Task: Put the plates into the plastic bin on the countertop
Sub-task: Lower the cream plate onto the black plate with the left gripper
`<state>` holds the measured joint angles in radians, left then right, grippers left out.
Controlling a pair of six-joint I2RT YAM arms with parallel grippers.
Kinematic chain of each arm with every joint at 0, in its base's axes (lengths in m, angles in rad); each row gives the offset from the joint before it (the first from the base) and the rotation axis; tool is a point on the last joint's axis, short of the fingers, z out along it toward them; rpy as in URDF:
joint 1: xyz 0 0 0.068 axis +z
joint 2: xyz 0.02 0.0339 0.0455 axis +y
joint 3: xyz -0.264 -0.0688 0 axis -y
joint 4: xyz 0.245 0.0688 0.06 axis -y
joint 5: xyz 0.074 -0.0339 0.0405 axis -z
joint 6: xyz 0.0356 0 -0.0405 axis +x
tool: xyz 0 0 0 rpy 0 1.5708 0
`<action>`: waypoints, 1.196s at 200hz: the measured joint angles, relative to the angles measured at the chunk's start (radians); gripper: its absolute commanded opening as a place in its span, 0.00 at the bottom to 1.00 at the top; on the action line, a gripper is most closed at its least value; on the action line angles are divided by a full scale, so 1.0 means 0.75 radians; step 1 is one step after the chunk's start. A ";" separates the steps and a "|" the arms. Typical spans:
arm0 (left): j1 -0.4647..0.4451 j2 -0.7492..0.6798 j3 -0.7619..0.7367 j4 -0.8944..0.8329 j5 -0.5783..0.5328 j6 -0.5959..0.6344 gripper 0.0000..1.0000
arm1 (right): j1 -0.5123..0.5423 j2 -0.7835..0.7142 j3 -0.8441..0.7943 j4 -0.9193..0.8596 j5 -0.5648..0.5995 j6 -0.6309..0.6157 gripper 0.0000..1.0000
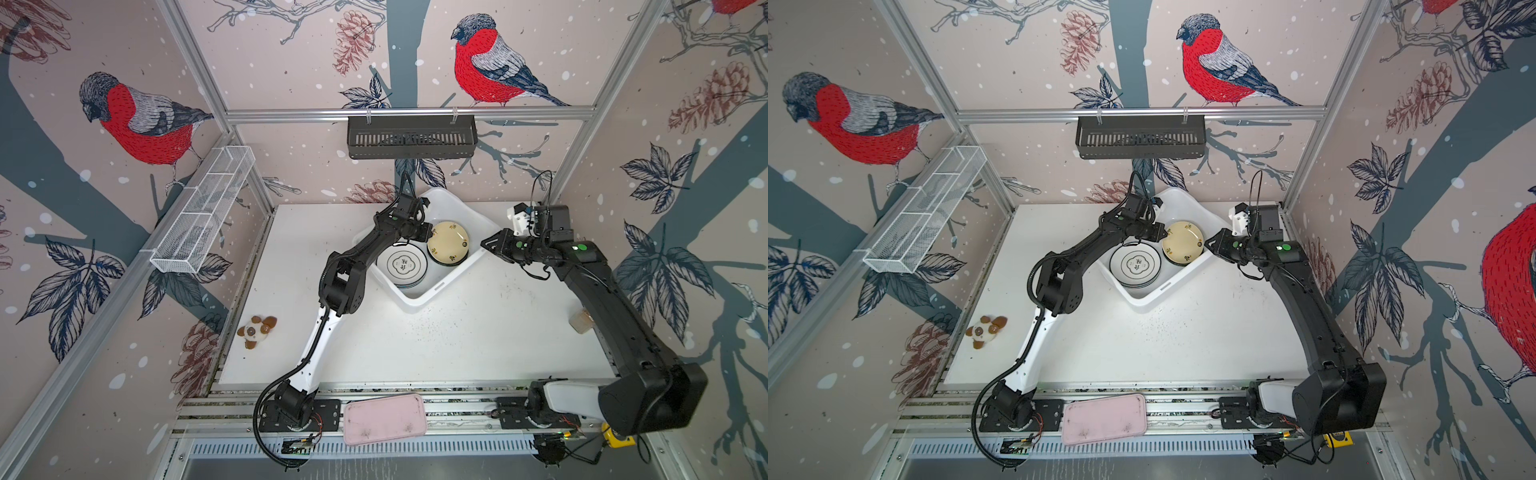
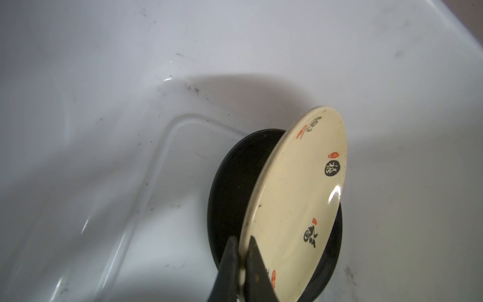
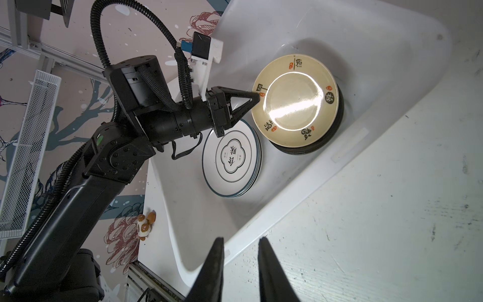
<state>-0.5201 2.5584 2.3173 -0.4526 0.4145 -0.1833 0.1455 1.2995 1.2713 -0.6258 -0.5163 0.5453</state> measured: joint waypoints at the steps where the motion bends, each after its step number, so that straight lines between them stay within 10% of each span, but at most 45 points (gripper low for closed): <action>1: 0.000 0.001 0.001 0.001 0.000 0.000 0.02 | 0.001 0.000 0.000 0.000 0.000 0.000 0.26; 239: 0.000 -0.002 -0.018 0.027 0.006 -0.033 0.07 | 0.009 0.072 -0.007 0.058 0.007 0.000 0.26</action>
<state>-0.5201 2.5568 2.3039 -0.4324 0.4187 -0.2081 0.1520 1.3533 1.2659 -0.5823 -0.5110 0.5453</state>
